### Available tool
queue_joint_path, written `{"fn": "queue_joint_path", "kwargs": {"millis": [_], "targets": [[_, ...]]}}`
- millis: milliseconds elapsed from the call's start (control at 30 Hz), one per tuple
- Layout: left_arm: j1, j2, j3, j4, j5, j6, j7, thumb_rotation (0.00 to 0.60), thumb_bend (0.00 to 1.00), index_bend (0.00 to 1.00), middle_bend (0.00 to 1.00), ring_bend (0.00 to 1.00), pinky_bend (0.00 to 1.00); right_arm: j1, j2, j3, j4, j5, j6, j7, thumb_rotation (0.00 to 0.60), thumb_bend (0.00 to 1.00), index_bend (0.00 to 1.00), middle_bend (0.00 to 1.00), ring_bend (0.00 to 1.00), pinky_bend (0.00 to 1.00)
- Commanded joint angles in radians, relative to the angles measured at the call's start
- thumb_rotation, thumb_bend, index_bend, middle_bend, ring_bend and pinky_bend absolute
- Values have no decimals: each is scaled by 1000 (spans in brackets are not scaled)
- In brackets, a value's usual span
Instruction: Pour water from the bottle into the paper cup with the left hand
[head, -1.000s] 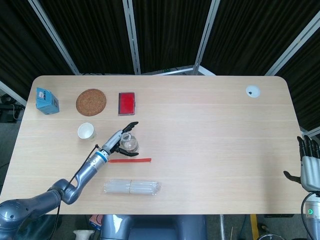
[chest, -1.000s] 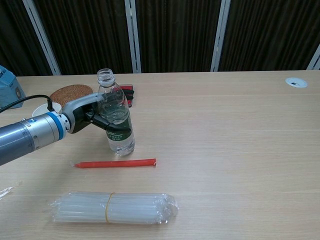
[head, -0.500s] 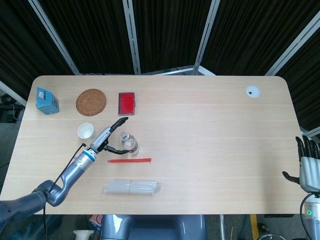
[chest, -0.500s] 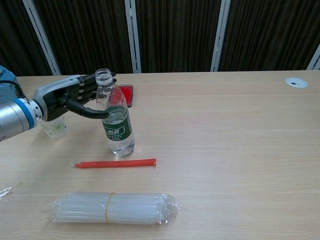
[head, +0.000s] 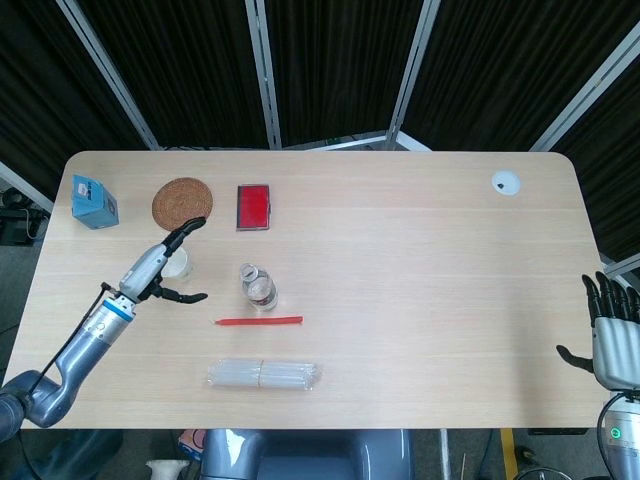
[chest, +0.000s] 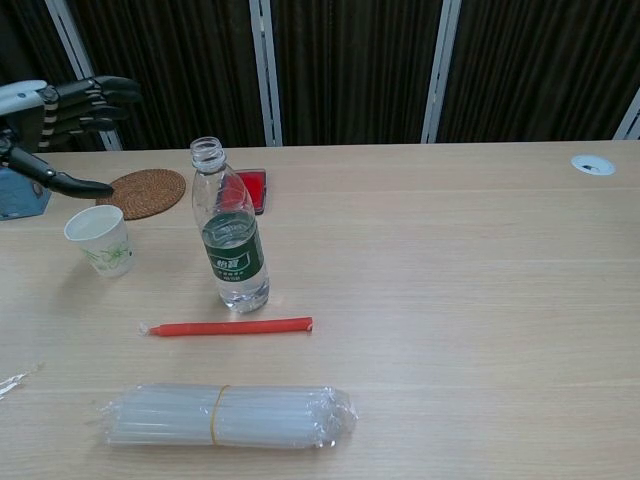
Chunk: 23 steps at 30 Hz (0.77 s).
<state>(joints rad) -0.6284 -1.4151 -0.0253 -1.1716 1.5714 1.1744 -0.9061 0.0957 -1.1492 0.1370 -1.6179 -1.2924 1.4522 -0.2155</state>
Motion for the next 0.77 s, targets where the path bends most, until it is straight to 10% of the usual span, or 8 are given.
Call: {"fn": "queue_joint_path", "kwargs": {"millis": [33, 367, 767], "targets": [[107, 101, -18, -105, -79, 114, 375, 600, 3, 0, 0, 0, 0, -3, 8, -4, -10, -13, 7, 10, 600, 0, 0, 0, 0, 0], [322, 156, -40, -397, -229, 411, 990, 600, 1, 0, 0, 0, 0, -10, 15, -9, -21, -77, 50, 22, 600, 0, 0, 0, 0, 0], [438, 225, 18, -491, -213, 437, 1038, 600, 18, 0, 0, 0, 0, -17, 27, -18, -15, -144, 83, 72, 600, 0, 0, 0, 0, 0]]}}
